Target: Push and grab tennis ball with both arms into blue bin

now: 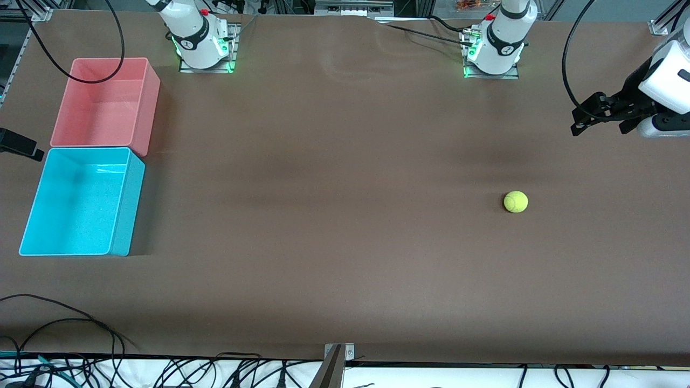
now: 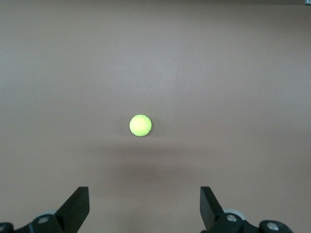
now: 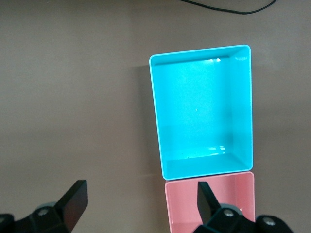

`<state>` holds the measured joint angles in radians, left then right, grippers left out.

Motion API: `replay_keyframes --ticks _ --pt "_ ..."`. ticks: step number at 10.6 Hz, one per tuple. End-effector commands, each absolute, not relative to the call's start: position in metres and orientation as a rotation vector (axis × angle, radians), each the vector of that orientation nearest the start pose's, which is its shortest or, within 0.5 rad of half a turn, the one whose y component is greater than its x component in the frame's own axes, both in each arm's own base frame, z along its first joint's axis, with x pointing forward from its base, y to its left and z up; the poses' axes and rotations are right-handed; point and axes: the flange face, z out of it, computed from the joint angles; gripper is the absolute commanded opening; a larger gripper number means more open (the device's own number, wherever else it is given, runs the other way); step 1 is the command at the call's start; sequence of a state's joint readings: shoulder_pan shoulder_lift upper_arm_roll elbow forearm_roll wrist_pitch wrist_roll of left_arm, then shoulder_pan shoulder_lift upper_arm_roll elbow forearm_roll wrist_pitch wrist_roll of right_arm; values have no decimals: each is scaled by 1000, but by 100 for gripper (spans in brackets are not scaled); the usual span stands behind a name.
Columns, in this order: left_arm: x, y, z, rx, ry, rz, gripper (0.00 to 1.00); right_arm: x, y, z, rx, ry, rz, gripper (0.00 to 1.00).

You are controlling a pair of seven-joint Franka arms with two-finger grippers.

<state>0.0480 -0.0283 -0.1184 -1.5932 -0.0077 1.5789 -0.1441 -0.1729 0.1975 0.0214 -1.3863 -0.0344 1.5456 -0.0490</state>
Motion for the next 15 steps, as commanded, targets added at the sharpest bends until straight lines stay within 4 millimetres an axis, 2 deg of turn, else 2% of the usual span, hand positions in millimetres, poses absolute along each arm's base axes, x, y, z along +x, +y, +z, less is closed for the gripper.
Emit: replay_keyframes --ticks 1,12,13,14,15 --pt "548 -30 635 -3134 -140 -5 100 605 -96 599 -3147 170 55 100" --pt "548 -31 635 -3134 -140 -8 100 605 -90 601 -3151 159 51 100" --pt "548 -31 635 -3134 -140 -8 100 604 -76 604 -3150 121 57 100" --pt "548 -31 635 -3134 -140 -8 100 596 -45 617 -3145 47 55 100" --pt "548 -31 635 -3134 -140 -8 100 596 -22 619 -3156 -23 57 100"
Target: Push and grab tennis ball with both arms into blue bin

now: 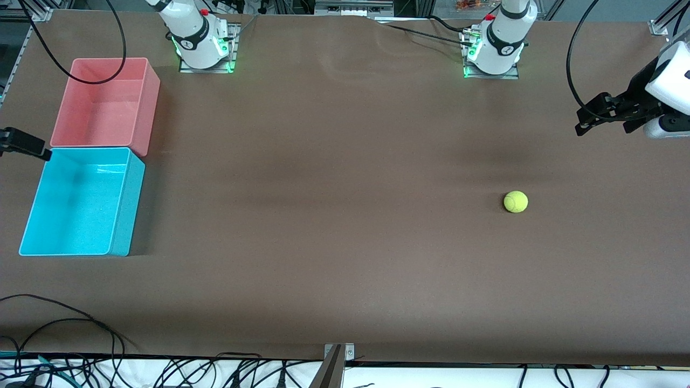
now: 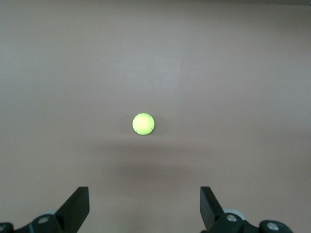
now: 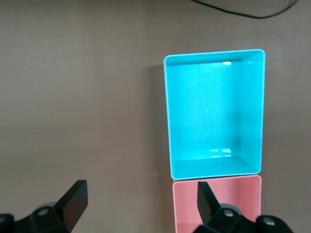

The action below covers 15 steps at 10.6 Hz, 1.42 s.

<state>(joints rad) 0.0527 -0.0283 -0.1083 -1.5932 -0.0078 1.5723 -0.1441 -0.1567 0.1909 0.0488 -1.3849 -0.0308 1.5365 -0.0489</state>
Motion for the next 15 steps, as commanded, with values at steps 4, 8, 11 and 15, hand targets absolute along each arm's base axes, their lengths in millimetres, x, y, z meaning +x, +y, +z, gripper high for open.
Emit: replay_keyframes --ticks 4,8,11,15 --pt "548 -32 635 -3136 -137 -8 100 598 -28 619 -3158 -5 48 100" --pt "548 -32 635 -3135 -137 -8 100 601 -59 608 -3159 72 63 100" --pt "548 -30 634 -3133 -142 -6 100 601 -66 608 -3159 89 66 100" --pt "555 -27 624 -3122 -134 17 100 604 -77 600 -3150 101 85 100"
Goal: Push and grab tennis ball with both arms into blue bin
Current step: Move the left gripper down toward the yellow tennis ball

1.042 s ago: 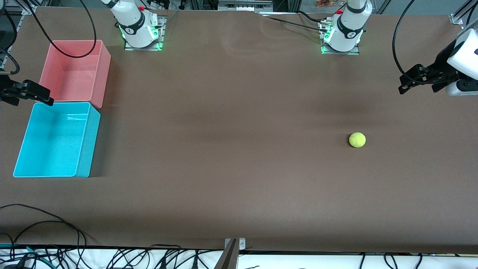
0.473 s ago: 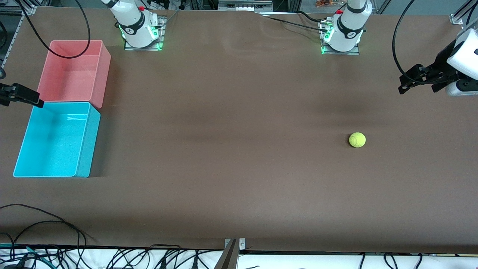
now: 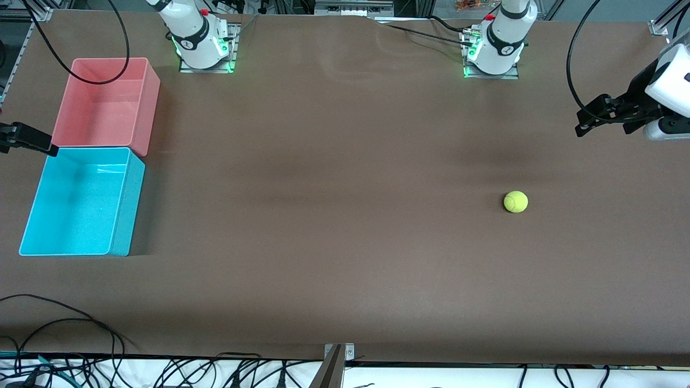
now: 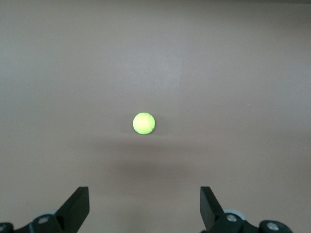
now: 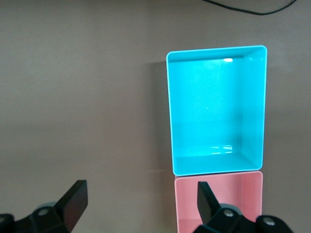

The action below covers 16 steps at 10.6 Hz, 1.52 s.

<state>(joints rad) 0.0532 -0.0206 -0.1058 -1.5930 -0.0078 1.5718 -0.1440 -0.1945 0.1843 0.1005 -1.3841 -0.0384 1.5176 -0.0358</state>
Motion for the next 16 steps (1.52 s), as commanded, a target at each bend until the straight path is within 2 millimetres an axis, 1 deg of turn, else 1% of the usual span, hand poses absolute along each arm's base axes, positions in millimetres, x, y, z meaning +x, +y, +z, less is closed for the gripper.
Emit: replay_keyframes --ticks 1,2,3,4,5,6,7,9,10,11,12,13,16 --pt "566 -27 600 -3123 -131 74 100 603 -80 600 -3150 108 85 100" --pt "568 -32 586 -3121 -121 60 100 603 -80 599 -3150 108 87 100" --pt "564 -32 580 -3124 -118 29 100 604 -80 599 -3150 108 87 100" --pt "566 -33 568 -3125 -117 10 100 604 -80 599 -3150 108 87 100" --pt "569 -32 564 -3124 -118 -7 100 604 -80 599 -3150 108 87 100" --pt "570 -22 566 -3124 -139 -14 100 604 -80 598 -3149 110 90 100" --pt "570 -5 564 -3123 -180 -7 100 604 -80 598 -3149 105 90 100" --pt "568 1 554 -3117 -191 22 100 604 -81 598 -3150 108 90 100" --pt "568 3 529 -3112 -201 78 100 603 -82 598 -3149 108 90 100" --pt "565 4 499 -3095 -197 81 100 603 -82 598 -3149 110 90 100" --pt "561 3 479 -3096 -183 65 100 604 -82 598 -3148 110 90 100" --pt "560 4 470 -3088 -172 73 100 604 -82 597 -3149 110 92 100" --pt "571 3 442 -3088 -161 139 100 605 -82 594 -3148 108 99 100"
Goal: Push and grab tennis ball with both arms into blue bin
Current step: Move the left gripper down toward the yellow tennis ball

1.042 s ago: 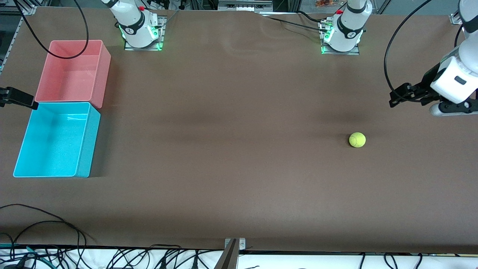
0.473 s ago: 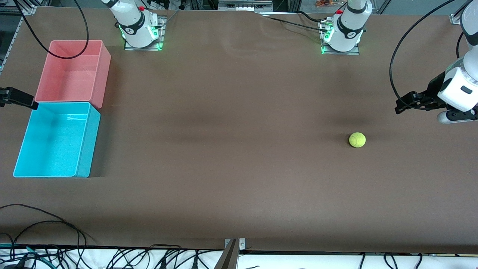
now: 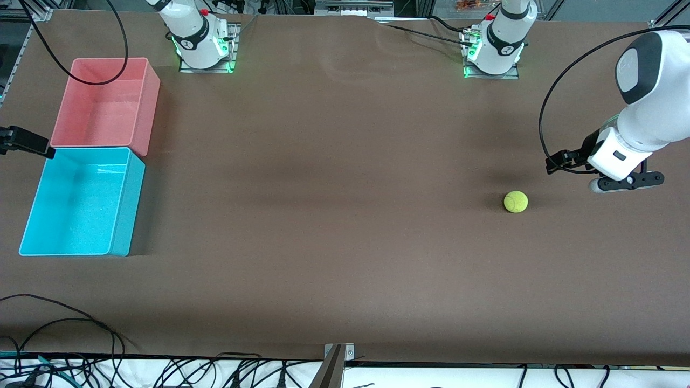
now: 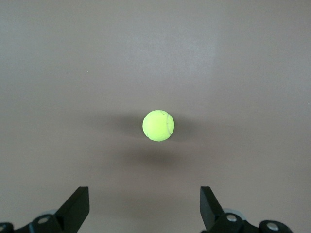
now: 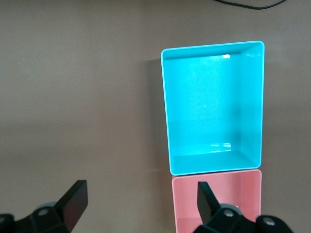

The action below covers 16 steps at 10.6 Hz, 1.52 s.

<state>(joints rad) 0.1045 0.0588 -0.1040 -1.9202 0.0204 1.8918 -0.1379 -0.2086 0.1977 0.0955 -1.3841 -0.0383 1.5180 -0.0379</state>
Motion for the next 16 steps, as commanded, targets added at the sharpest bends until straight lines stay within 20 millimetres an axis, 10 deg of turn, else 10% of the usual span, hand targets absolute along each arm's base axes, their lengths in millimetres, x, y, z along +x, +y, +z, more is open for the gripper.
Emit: replay_keyframes --ticks 1,10,15,16 --pt "572 3 441 -3090 -158 118 100 606 -84 593 -3146 112 101 100" --pt "543 1 356 -3101 -142 60 95 606 -90 591 -3143 127 106 100" --pt "530 1 340 -3093 101 128 0 606 -92 590 -3142 131 111 100" --pt "531 1 339 -3078 334 131 0 606 -92 589 -3140 131 113 100"
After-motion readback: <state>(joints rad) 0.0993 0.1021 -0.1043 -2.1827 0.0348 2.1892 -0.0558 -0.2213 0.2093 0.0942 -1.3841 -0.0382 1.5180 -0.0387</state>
